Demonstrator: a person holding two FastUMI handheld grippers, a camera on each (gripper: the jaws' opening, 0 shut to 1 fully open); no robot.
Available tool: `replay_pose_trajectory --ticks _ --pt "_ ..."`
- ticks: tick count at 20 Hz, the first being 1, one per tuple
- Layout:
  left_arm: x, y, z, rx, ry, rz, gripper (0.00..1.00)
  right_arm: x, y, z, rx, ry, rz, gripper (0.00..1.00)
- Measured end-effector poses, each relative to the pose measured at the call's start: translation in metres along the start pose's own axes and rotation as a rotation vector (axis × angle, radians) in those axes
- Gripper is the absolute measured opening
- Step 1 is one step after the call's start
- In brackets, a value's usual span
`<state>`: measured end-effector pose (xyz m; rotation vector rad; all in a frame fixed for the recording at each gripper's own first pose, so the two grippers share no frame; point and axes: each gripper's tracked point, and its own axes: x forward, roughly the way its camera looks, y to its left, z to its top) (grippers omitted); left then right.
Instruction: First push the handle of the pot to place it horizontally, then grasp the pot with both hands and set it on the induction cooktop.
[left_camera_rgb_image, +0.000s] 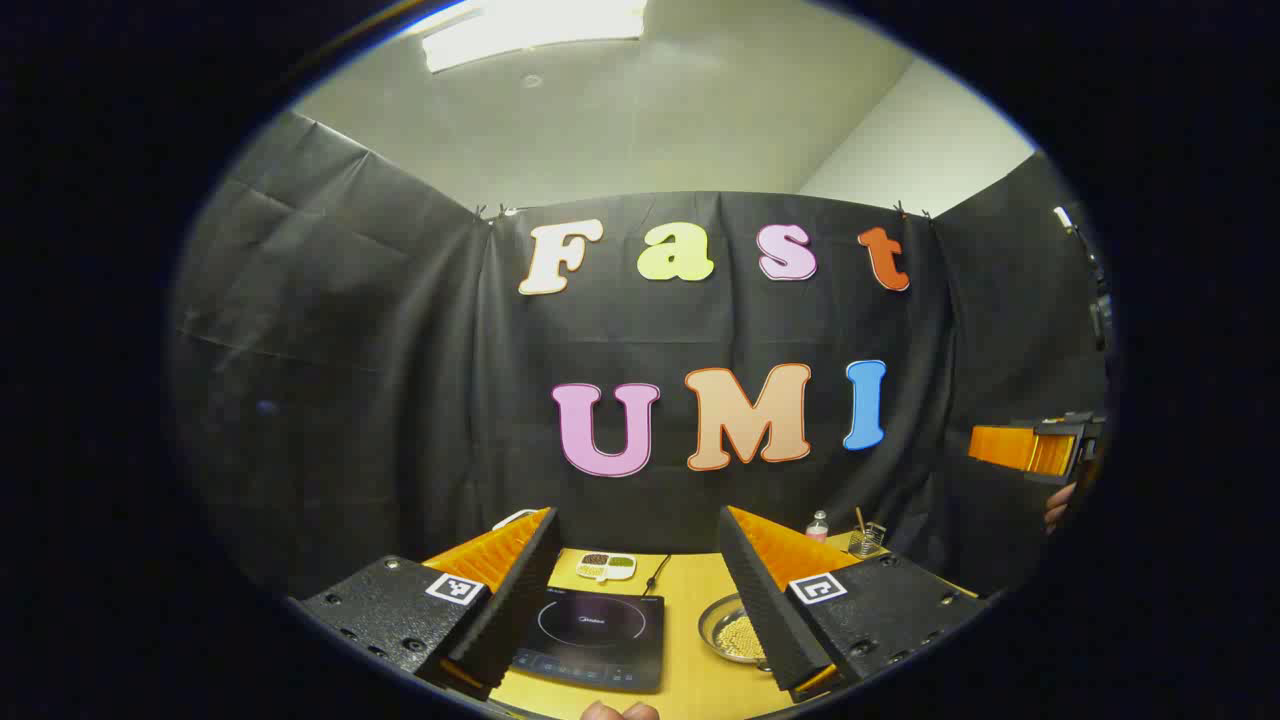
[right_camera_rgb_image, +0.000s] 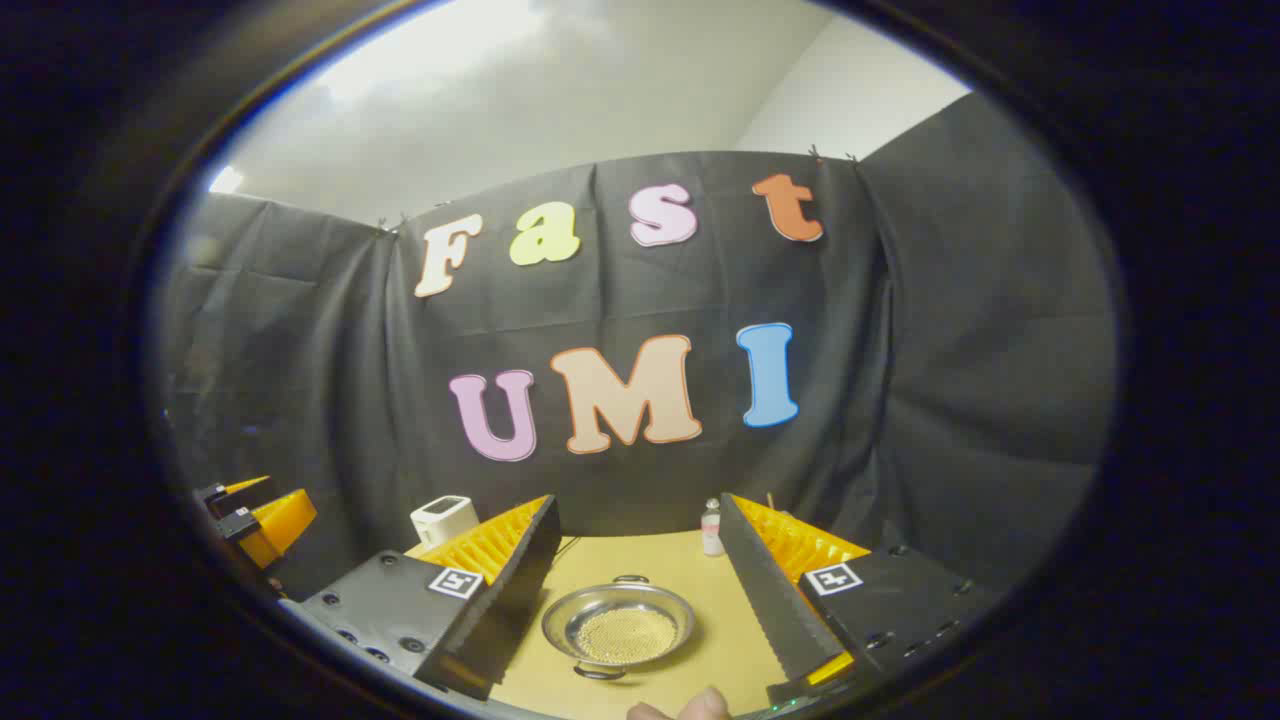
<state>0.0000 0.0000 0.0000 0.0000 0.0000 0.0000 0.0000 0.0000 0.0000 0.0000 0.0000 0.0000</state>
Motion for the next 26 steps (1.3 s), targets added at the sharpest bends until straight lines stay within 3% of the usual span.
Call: replay_pose_trajectory --ticks 3,4,9,16,26 --pt "0.005 -0.010 0.016 0.017 -0.035 -0.031 0.95 0.000 -0.002 0.009 0.006 -0.015 0.001 0.92" --pt "0.006 -0.013 0.019 0.024 -0.042 -0.041 0.92 0.000 -0.004 0.010 0.001 -0.015 -0.001 0.98" --pt "0.010 -0.030 0.007 -0.030 -0.011 -0.070 0.92 -0.011 -0.005 0.006 -0.021 -0.001 0.003 0.98" --pt "0.007 -0.024 0.001 -0.041 0.018 -0.062 0.95 -0.013 -0.004 0.004 -0.024 0.003 0.011 0.98" --pt "-0.005 0.007 0.004 -0.036 0.013 -0.023 0.92 -0.008 0.030 -0.015 -0.038 0.041 0.060 0.98"
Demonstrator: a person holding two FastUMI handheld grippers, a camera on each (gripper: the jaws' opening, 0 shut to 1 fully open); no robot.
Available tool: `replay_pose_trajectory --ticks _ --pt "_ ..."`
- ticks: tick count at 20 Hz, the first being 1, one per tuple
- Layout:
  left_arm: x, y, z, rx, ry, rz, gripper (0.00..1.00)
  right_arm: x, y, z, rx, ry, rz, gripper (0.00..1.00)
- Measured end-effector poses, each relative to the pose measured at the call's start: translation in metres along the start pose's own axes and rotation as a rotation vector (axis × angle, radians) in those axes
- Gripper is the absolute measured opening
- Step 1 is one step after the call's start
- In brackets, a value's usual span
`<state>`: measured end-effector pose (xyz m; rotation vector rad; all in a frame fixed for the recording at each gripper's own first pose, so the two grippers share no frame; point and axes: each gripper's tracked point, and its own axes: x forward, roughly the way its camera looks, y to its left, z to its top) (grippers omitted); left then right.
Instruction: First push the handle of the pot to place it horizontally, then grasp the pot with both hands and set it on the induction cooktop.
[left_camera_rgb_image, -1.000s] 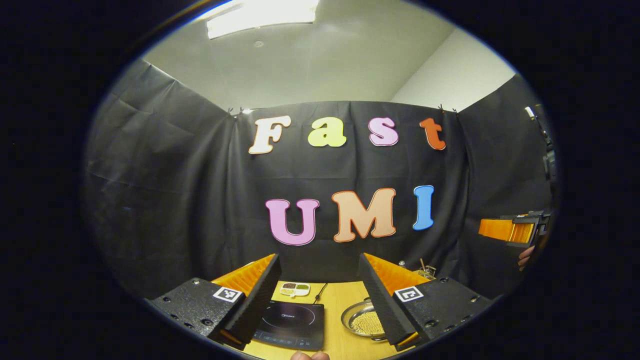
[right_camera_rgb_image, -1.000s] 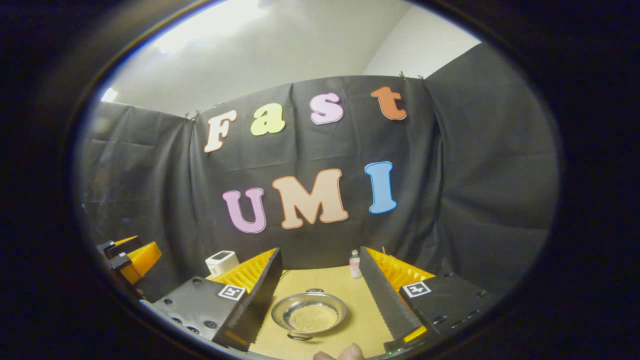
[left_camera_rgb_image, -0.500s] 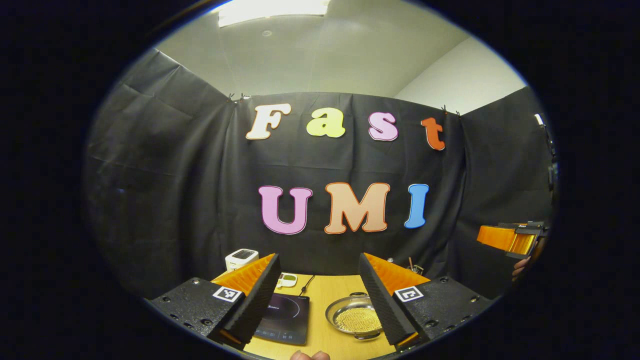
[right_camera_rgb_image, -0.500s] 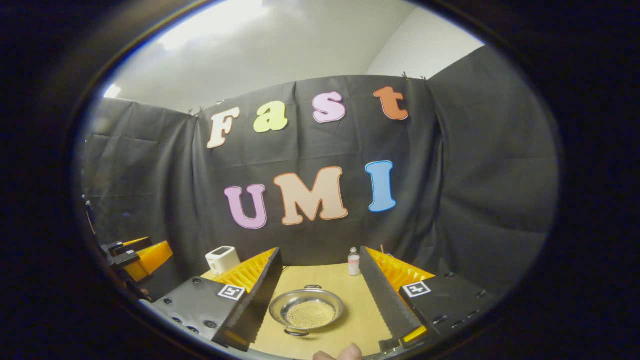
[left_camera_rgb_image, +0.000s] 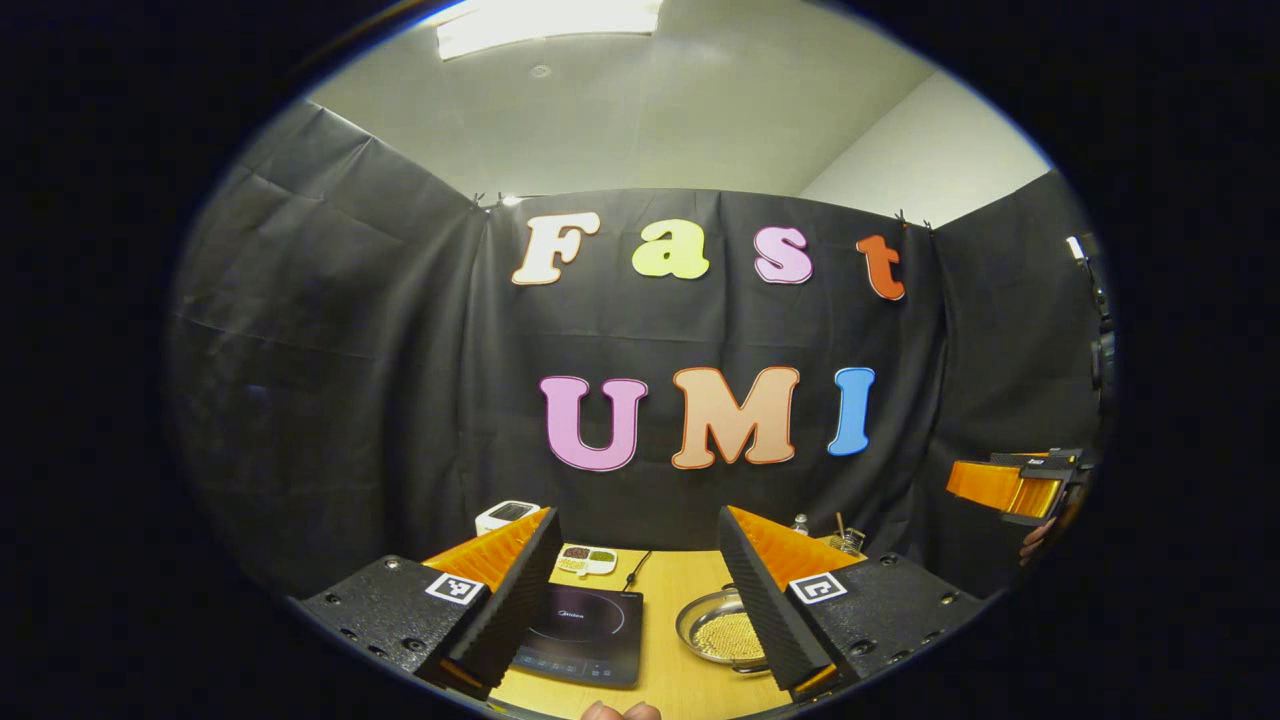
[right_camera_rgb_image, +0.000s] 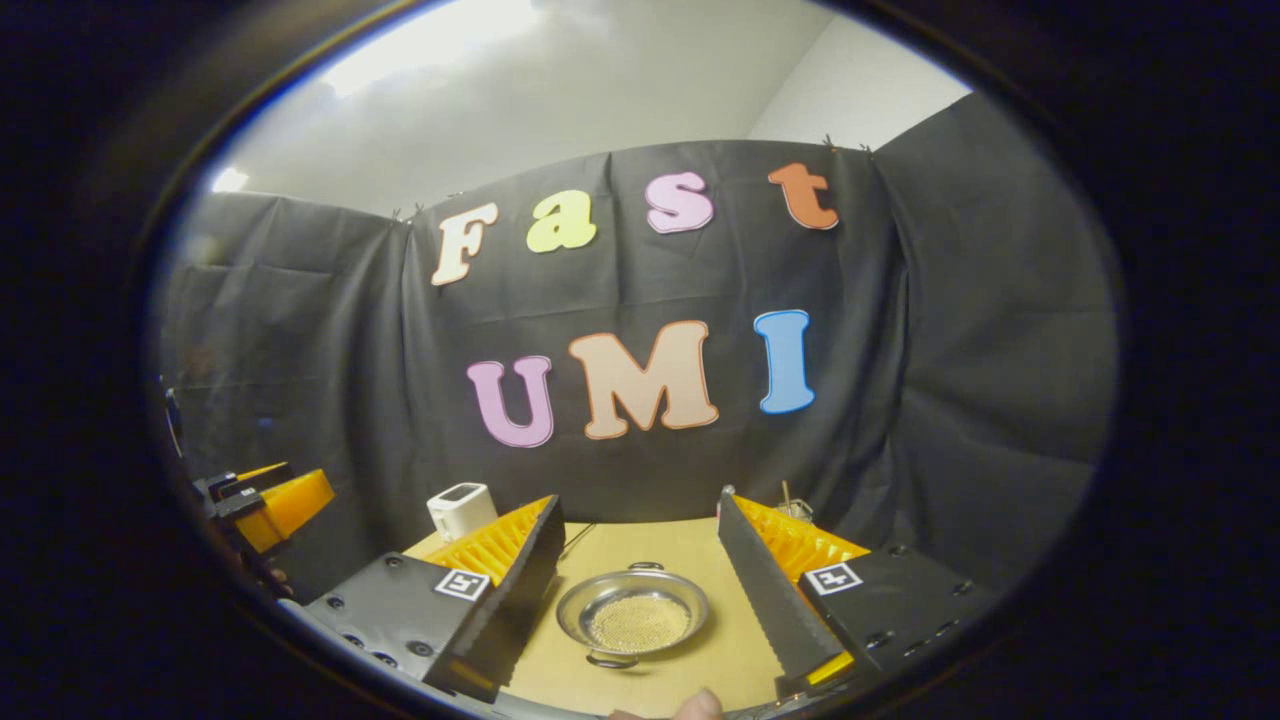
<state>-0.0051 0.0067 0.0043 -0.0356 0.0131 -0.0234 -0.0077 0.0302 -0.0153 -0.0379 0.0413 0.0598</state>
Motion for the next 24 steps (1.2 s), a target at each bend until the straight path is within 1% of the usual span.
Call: replay_pose_trajectory --ticks 1,3,4,5,6,7,8,9,10,11,13,14,15,16,17,18,19,20,21,22,23,24 --pt "0.000 0.002 0.000 -0.004 -0.005 -0.007 0.95 0.001 0.005 -0.005 -0.005 0.009 0.004 0.98" --pt "0.001 0.007 -0.007 -0.002 0.016 -0.011 0.95 0.002 0.017 -0.019 -0.013 0.051 0.026 0.98" --pt "0.002 0.008 -0.008 -0.002 0.016 -0.010 0.92 0.004 0.021 -0.025 -0.021 0.068 0.039 0.92" --pt "0.002 0.010 -0.007 -0.007 0.013 -0.006 0.95 0.005 0.024 -0.031 -0.034 0.089 0.048 0.90" --pt "0.004 0.012 -0.008 -0.011 0.016 0.001 0.92 0.008 0.027 -0.040 -0.043 0.115 0.056 0.83" --pt "0.006 0.013 -0.010 -0.015 0.023 0.011 0.95 0.008 0.030 -0.049 -0.046 0.136 0.079 0.71" --pt "0.008 0.014 -0.012 -0.018 0.025 0.023 0.95 0.014 0.035 -0.055 -0.049 0.153 0.095 0.70" --pt "0.011 0.014 -0.013 -0.018 0.028 0.040 0.95 0.022 0.034 -0.063 -0.058 0.173 0.101 0.62" --pt "0.013 0.015 -0.016 -0.019 0.044 0.055 0.92 0.027 0.030 -0.070 -0.065 0.193 0.107 0.48" --pt "0.014 0.012 -0.016 -0.021 0.043 0.056 0.92 0.033 0.029 -0.074 -0.065 0.196 0.113 0.34" --pt "0.023 0.001 -0.014 0.007 0.039 0.057 0.92 0.044 0.024 -0.088 -0.046 0.226 0.131 0.22" --pt "0.025 0.004 -0.018 0.030 0.052 0.073 0.95 0.047 0.026 -0.098 -0.027 0.255 0.157 0.23" --pt "0.029 0.002 -0.017 0.036 0.053 0.086 0.92 0.049 0.024 -0.101 -0.008 0.275 0.177 0.10" --pt "0.033 -0.003 -0.014 0.029 0.051 0.097 0.95 0.056 0.027 -0.108 0.005 0.289 0.202 0.10" --pt "0.036 -0.005 -0.013 0.024 0.051 0.109 0.95 0.068 0.020 -0.120 0.009 0.301 0.202 0.03" --pt "0.038 -0.005 -0.014 0.026 0.049 0.123 0.95 0.074 0.020 -0.124 0.032 0.316 0.219 0.02" --pt "0.040 -0.002 -0.016 0.039 0.062 0.145 0.95 0.072 0.020 -0.141 0.061 0.380 0.239 0.00" --pt "0.039 0.000 -0.021 0.046 0.077 0.160 0.95 0.076 0.025 -0.154 0.103 0.437 0.269 0.02" --pt "0.041 -0.002 -0.019 0.044 0.066 0.161 0.92 0.078 0.029 -0.170 0.132 0.472 0.295 0.03" --pt "0.044 -0.003 -0.019 0.047 0.065 0.162 0.96 0.084 0.029 -0.181 0.133 0.504 0.294 0.02" --pt "0.048 -0.001 -0.024 0.055 0.080 0.162 0.95 0.088 0.027 -0.187 0.130 0.529 0.296 0.00" --pt "0.053 0.001 -0.031 0.057 0.092 0.157 0.92 0.093 0.031 -0.190 0.133 0.536 0.301 0.00"
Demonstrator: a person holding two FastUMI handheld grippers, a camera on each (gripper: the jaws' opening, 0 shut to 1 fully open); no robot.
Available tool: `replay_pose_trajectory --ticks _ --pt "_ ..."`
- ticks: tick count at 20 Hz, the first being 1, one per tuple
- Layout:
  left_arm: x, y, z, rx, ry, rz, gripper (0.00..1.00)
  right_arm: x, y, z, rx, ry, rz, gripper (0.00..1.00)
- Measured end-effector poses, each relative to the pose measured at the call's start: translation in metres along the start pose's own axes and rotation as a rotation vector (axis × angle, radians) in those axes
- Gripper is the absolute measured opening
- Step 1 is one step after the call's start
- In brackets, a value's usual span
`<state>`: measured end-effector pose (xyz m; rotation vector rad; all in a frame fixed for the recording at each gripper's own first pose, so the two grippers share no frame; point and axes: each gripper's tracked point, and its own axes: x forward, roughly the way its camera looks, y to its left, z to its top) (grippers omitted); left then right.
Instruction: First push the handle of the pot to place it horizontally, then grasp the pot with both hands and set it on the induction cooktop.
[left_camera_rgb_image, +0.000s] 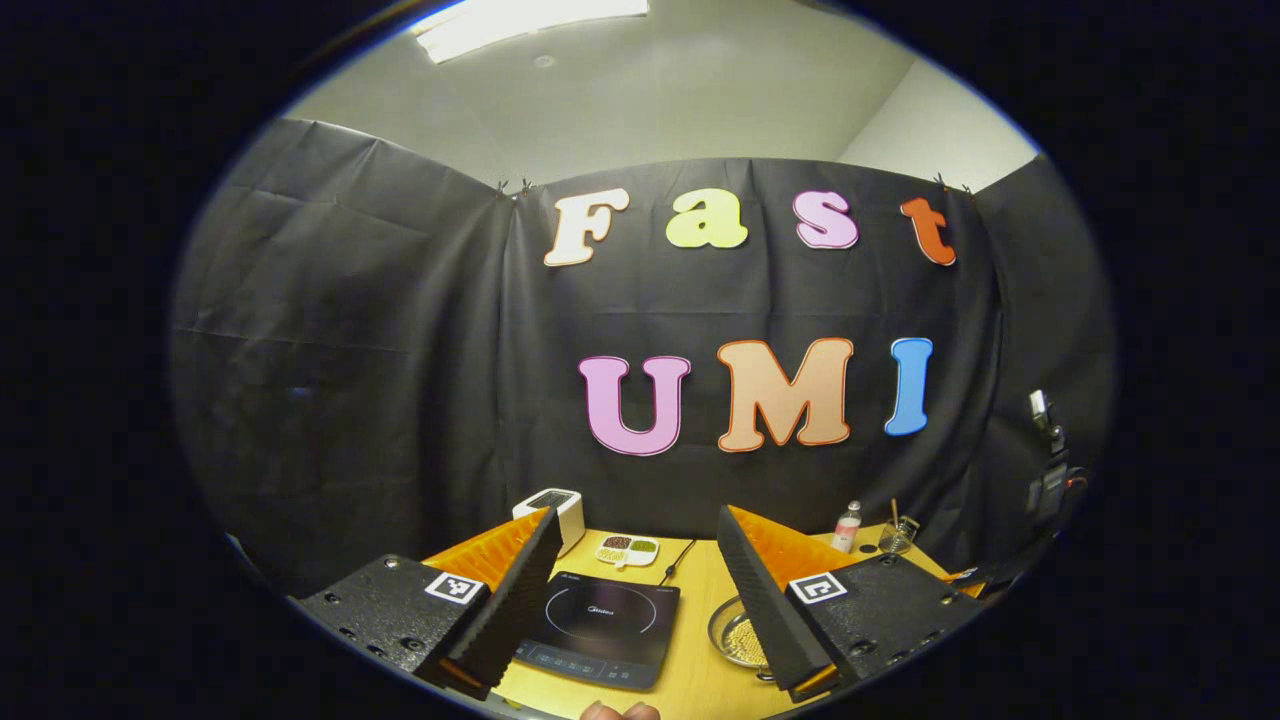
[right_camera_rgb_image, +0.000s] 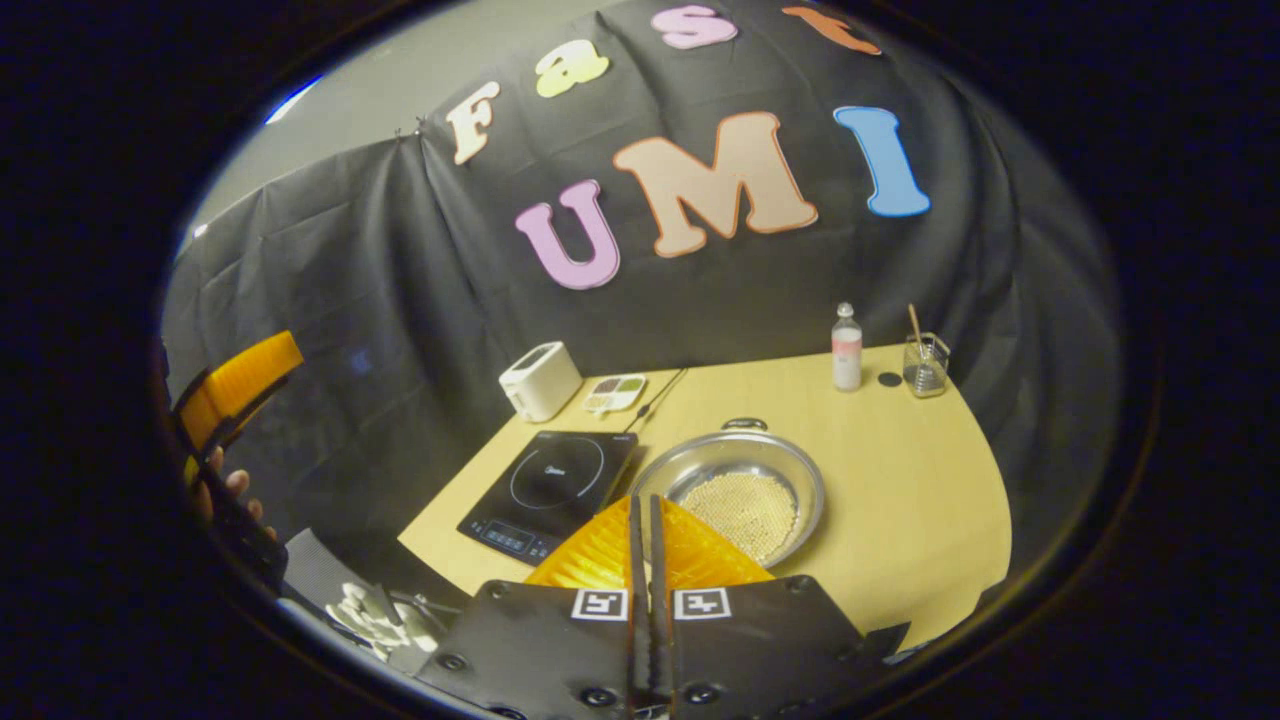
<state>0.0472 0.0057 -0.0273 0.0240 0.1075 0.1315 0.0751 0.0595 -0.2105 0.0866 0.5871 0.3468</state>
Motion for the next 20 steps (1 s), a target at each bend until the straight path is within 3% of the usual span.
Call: replay_pose_trajectory --ticks 4,8,11,15,20 --pt "0.042 0.012 -0.009 -0.025 -0.003 -0.036 0.93 0.037 0.010 -0.022 0.041 0.059 -0.001 0.03" --pt "0.099 0.028 -0.022 -0.049 -0.003 -0.118 0.93 0.076 0.023 -0.050 0.093 0.147 -0.061 0.03" --pt "0.141 0.037 -0.037 -0.065 0.000 -0.185 0.95 0.102 0.030 -0.086 0.052 0.259 -0.116 0.00" --pt "0.177 0.034 -0.069 -0.099 0.054 -0.290 0.93 0.129 0.031 -0.160 0.113 0.446 -0.201 0.00" --pt "0.197 0.038 -0.101 -0.138 0.128 -0.330 0.96 0.137 0.019 -0.209 0.124 0.573 -0.297 0.03"
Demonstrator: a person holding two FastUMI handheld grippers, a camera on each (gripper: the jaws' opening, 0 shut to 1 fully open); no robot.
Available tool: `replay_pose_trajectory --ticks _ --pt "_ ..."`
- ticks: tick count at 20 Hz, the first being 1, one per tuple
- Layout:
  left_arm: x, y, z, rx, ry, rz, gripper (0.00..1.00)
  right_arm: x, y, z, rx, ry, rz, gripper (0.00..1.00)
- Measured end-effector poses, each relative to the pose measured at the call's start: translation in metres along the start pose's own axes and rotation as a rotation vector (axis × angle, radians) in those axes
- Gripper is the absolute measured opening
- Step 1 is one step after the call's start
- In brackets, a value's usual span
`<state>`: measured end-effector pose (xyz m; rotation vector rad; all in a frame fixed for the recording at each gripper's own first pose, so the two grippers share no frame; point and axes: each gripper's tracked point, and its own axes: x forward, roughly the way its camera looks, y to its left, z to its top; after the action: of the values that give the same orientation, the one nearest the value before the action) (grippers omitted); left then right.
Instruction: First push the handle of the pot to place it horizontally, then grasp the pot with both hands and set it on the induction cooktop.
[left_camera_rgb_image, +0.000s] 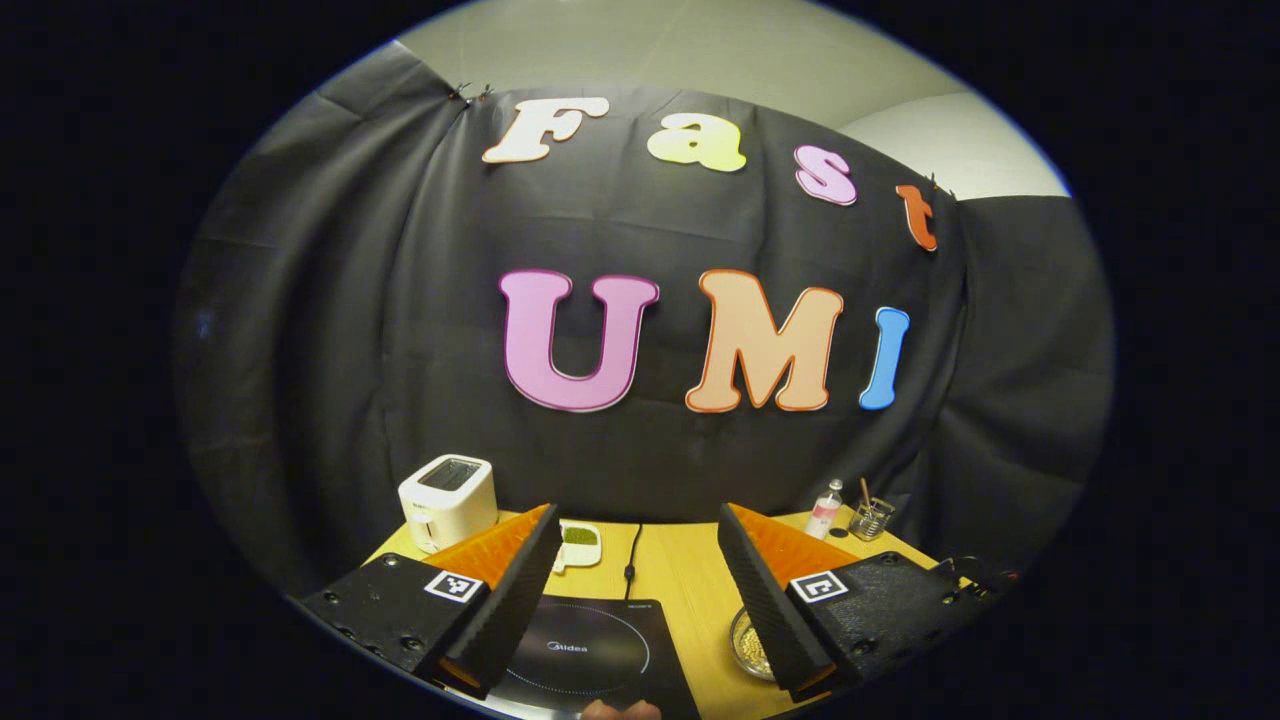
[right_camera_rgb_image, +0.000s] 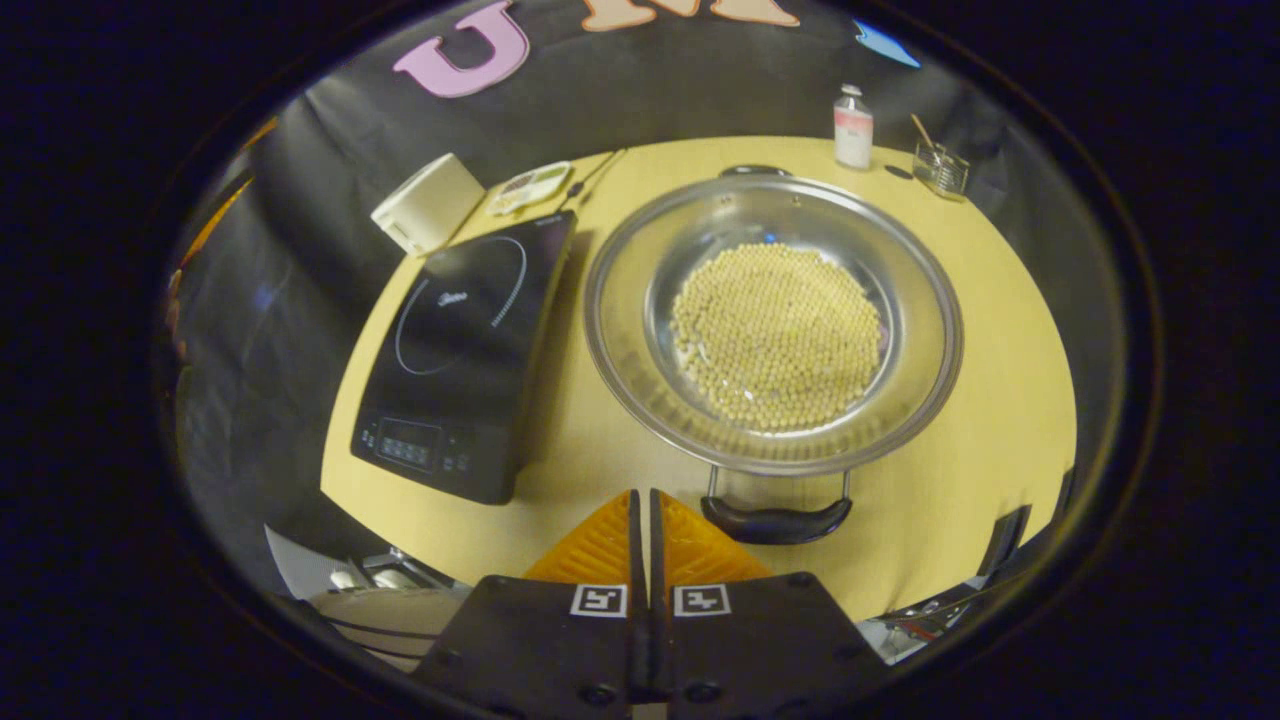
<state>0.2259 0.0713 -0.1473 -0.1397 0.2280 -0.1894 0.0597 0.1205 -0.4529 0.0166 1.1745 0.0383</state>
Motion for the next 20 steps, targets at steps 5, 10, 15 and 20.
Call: replay_pose_trajectory --ticks 5,10,15,20 --pt "0.009 0.012 -0.013 -0.013 0.032 -0.006 0.96 0.007 -0.011 0.007 0.082 0.005 -0.035 0.03" --pt "0.014 0.019 -0.012 0.001 0.037 -0.011 0.96 0.009 -0.033 -0.001 0.074 0.044 -0.098 0.02" --pt "0.013 0.019 -0.020 -0.005 0.055 -0.029 0.96 0.003 -0.068 0.000 0.089 0.062 -0.146 0.02" --pt "0.008 0.012 -0.024 0.013 0.064 -0.010 0.96 -0.002 -0.097 0.000 0.081 0.074 -0.155 0.02"
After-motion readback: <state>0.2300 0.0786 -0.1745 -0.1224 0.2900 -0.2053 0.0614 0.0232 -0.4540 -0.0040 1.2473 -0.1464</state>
